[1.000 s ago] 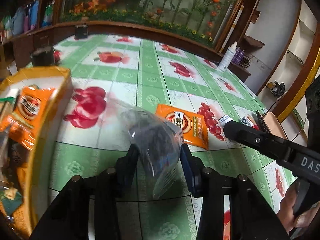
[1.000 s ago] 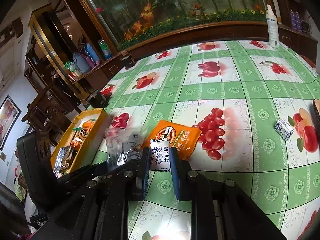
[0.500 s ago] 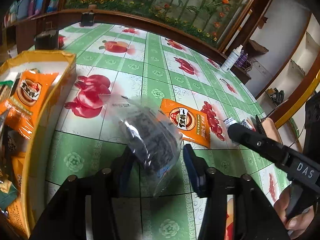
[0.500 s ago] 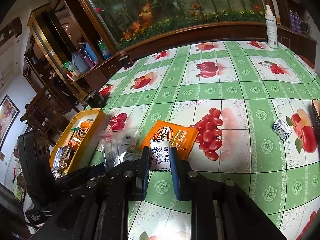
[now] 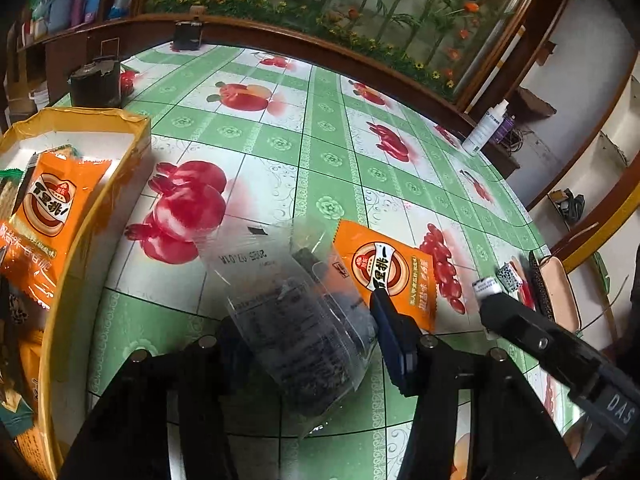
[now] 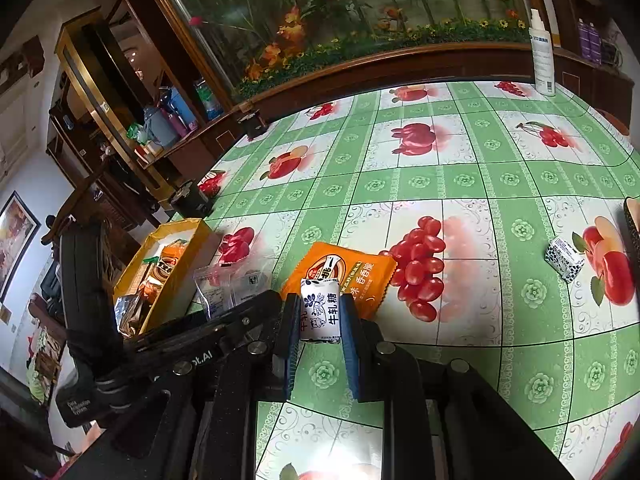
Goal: Organize snacks
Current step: 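Lift the clear bag with the left tool while the right tool holds the blue-white pack, then carry both packs over the tray and open both tools to drop them, then move the left tool to the orange snack bag while the right tool grasps another blue-white pack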
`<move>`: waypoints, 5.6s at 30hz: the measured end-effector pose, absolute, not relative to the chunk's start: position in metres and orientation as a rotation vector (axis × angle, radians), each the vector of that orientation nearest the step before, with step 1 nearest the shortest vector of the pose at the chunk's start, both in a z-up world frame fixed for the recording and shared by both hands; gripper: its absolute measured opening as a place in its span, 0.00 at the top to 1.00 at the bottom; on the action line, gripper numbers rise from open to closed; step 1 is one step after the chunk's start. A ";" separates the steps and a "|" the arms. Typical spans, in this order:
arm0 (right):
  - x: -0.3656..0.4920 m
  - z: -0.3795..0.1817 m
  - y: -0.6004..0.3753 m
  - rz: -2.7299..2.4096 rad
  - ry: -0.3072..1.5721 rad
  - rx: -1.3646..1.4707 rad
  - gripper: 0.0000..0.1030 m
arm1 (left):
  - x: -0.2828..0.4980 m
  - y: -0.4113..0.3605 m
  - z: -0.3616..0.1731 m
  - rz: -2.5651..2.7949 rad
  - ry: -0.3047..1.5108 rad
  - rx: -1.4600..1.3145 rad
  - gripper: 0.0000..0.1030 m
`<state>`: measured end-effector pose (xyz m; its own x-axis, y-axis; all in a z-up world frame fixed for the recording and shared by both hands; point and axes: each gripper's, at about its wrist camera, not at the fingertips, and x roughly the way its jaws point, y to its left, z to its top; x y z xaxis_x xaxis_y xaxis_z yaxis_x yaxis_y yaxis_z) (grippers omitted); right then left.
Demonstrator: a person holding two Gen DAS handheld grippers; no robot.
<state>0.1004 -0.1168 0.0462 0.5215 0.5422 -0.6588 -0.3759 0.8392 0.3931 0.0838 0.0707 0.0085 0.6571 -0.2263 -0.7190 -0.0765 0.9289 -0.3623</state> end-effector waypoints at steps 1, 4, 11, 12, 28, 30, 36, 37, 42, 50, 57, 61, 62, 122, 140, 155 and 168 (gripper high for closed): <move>0.100 0.046 -0.117 0.556 0.861 0.212 0.79 | 0.082 0.071 0.009 -0.089 0.853 -0.380 0.50; 0.100 0.046 -0.116 0.556 0.858 0.207 0.79 | 0.075 0.073 0.012 -0.089 0.844 -0.383 0.50; 0.100 0.045 -0.115 0.551 0.859 0.201 0.79 | 0.054 0.066 0.028 -0.110 0.805 -0.364 0.56; 0.100 0.045 -0.115 0.552 0.858 0.202 0.79 | 0.049 0.066 0.032 -0.120 0.798 -0.363 0.59; 0.102 0.046 -0.124 0.515 0.845 0.228 0.80 | 0.030 0.077 0.032 -0.194 0.875 -0.474 0.26; 0.102 0.048 -0.127 0.513 0.841 0.234 0.80 | 0.034 0.061 0.028 -0.198 0.904 -0.445 0.25; 0.103 0.055 -0.141 0.493 0.818 0.268 0.80 | 0.046 0.019 0.015 -0.177 0.939 -0.311 0.28; 0.104 0.055 -0.142 0.493 0.818 0.271 0.80 | 0.046 0.016 0.014 -0.150 0.927 -0.272 0.48; 0.101 0.055 -0.134 0.516 0.820 0.254 0.79 | 0.042 0.023 0.013 -0.137 0.893 -0.243 0.51; 0.095 0.053 -0.118 0.552 0.825 0.206 0.80 | 0.018 0.057 0.041 -0.139 0.833 -0.299 0.52; 0.077 0.048 -0.086 0.644 0.846 0.161 0.79 | -0.026 0.107 0.078 -0.123 0.725 -0.345 0.52; 0.056 0.049 -0.056 0.746 0.865 0.161 0.79 | -0.048 0.150 0.087 -0.073 0.691 -0.374 0.51; 0.050 0.050 -0.048 0.763 0.861 0.150 0.79 | -0.052 0.161 0.087 -0.056 0.688 -0.382 0.51; 0.091 0.055 -0.137 0.463 0.768 0.225 0.57 | -0.086 0.178 0.103 -0.086 0.652 -0.322 0.31; 0.183 0.008 -0.270 0.272 0.917 0.368 0.58 | -0.046 0.036 0.034 -0.330 0.874 -0.121 0.26; 0.159 0.010 -0.214 0.333 0.953 0.033 0.65 | -0.016 0.048 0.048 -0.311 0.899 -0.188 0.26; 0.158 0.021 -0.225 0.293 0.912 0.153 0.81 | 0.107 0.025 0.031 -0.170 1.052 -0.245 0.17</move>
<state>0.1579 -0.2252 0.0207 0.5761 0.3139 -0.7547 -0.1848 0.9494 0.2539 0.1071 0.0252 0.0314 0.4862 -0.2546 -0.8360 0.0218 0.9599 -0.2796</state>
